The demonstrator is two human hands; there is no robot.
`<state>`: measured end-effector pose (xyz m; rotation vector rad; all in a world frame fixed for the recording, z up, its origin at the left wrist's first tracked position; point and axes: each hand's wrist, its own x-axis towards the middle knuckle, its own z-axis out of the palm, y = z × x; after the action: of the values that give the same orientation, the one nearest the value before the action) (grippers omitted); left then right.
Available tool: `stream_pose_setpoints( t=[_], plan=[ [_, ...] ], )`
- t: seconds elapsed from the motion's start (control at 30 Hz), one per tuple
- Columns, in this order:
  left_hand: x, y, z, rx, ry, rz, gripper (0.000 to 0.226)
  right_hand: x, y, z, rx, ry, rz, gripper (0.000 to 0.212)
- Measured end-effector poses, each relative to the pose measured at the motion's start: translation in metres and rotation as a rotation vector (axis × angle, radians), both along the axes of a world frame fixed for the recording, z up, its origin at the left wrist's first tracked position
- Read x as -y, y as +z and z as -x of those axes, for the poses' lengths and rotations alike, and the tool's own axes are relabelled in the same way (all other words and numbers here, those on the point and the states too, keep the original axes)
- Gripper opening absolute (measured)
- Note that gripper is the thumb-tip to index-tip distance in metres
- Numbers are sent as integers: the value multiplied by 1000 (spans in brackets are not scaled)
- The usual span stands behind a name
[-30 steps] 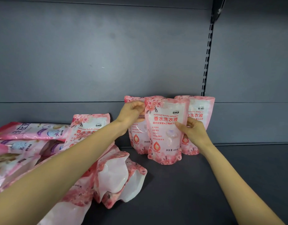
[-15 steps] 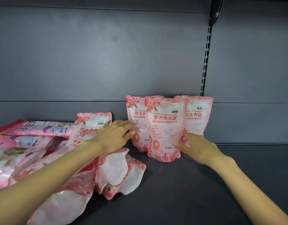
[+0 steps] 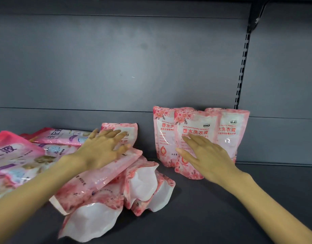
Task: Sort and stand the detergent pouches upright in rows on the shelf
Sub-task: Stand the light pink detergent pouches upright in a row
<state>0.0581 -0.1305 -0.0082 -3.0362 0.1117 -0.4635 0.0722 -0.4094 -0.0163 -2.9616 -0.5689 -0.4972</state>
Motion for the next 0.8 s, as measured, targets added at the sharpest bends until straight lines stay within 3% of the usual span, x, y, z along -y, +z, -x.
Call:
stream_pose_setpoints(
  t=[0.2,0.3,0.4,0.57,0.8],
  plan=[
    [-61,11,16,34,70,-37,123,-42,8,-1,18,105,-22,67],
    [-90,15,24,29,113,-65,111,-65,14,-2,34,161,-59,70],
    [-117,20,30,-33,131,-143,115,-89,20,-5,25,182,-26,73],
    [-152,27,36,-83,164,-154,70,-132,33,-13,-19,203,32,70],
    [-196,33,33,-110,138,-163,64,-200,45,-19,-77,258,49,71]
  ],
)
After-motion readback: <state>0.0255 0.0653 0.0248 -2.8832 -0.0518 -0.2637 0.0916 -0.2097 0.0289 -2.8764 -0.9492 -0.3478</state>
